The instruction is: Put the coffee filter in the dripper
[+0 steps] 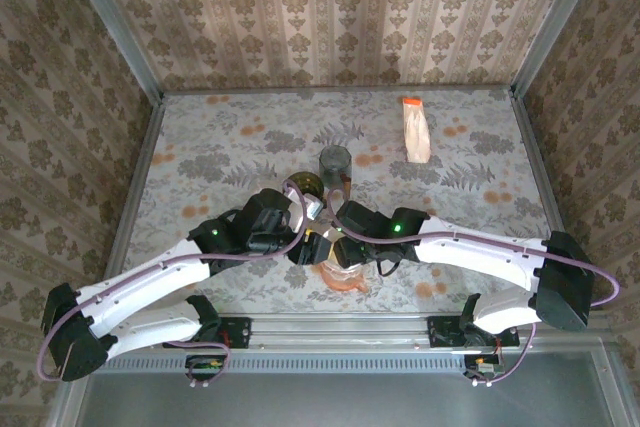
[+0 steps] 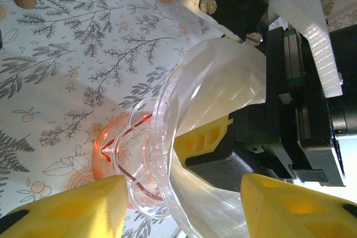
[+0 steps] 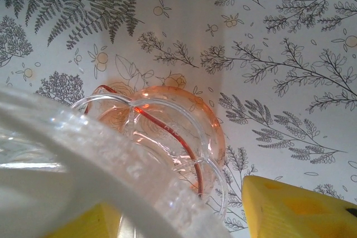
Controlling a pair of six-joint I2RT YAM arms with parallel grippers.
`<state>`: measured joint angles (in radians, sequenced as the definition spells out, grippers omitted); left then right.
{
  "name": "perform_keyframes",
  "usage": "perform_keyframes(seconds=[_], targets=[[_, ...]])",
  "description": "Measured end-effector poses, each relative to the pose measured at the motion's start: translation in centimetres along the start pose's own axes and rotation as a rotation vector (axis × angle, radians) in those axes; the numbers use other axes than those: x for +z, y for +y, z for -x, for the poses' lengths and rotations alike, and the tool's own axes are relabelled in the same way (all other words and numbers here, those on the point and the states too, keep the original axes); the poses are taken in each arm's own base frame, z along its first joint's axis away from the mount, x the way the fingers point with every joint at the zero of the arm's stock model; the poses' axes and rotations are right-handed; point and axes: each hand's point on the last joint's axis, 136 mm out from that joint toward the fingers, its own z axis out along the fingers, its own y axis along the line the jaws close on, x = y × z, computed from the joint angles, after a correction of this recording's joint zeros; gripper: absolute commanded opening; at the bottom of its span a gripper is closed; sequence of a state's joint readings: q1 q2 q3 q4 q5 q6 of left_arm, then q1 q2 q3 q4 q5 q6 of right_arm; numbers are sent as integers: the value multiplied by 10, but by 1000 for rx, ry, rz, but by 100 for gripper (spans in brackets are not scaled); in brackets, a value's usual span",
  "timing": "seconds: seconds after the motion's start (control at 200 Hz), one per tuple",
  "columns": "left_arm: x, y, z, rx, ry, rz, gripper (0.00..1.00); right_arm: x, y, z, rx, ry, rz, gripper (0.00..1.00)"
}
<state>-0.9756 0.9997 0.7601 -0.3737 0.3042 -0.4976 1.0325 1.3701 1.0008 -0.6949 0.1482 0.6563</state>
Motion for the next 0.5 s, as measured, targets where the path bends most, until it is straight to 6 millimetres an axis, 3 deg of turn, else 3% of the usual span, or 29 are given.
perform_keyframes(seconds=[0.5], targets=[[3, 10, -2, -27, 17, 57, 42, 1, 0, 1, 2, -5, 0, 64]])
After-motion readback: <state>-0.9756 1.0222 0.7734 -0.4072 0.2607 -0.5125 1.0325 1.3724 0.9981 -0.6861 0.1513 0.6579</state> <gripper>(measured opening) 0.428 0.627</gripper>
